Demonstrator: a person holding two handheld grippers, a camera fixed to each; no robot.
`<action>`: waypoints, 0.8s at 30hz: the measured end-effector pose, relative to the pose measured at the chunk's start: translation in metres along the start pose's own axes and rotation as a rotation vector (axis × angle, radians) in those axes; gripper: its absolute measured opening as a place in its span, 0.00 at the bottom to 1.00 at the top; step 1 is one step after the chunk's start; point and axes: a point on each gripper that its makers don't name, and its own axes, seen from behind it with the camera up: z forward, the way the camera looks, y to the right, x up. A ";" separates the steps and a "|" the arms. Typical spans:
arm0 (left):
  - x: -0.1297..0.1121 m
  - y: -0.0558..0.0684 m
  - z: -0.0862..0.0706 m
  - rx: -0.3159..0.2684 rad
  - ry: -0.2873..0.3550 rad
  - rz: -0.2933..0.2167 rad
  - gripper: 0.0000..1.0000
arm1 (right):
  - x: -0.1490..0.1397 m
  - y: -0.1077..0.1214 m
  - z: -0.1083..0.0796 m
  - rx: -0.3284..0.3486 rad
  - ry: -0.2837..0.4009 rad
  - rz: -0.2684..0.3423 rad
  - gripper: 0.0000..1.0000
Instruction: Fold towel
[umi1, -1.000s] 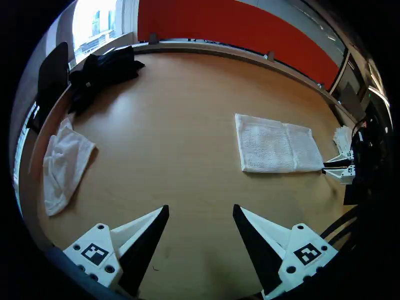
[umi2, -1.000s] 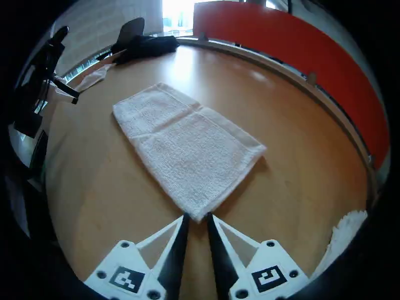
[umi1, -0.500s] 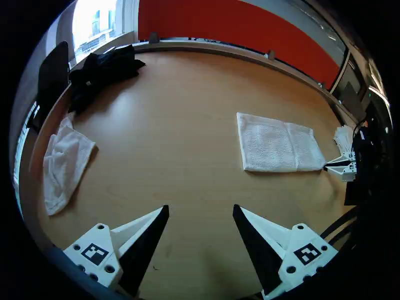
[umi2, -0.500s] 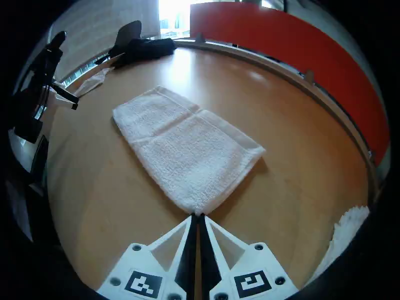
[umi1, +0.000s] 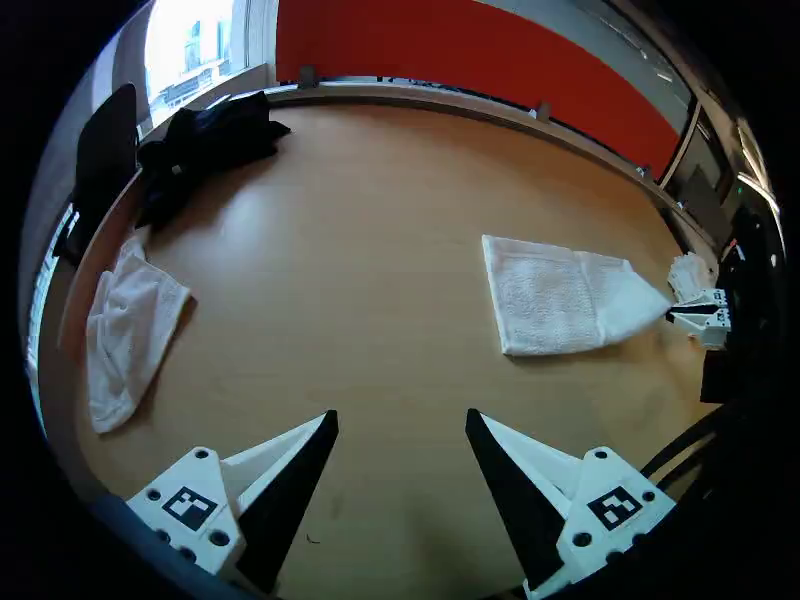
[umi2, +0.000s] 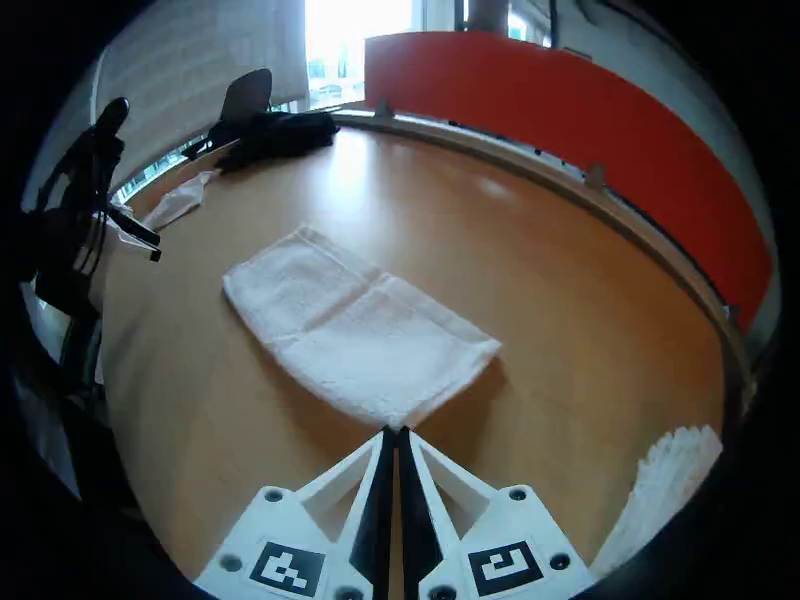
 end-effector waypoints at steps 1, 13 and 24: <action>0.000 0.000 0.000 0.000 0.001 0.000 0.95 | 0.003 0.001 -0.003 -0.004 0.008 -0.003 0.05; 0.008 0.002 0.000 -0.001 0.014 0.007 0.95 | 0.035 0.024 -0.035 -0.070 0.073 -0.023 0.05; 0.015 0.005 0.001 -0.002 0.022 0.015 0.95 | 0.048 0.038 -0.056 -0.112 0.106 -0.032 0.05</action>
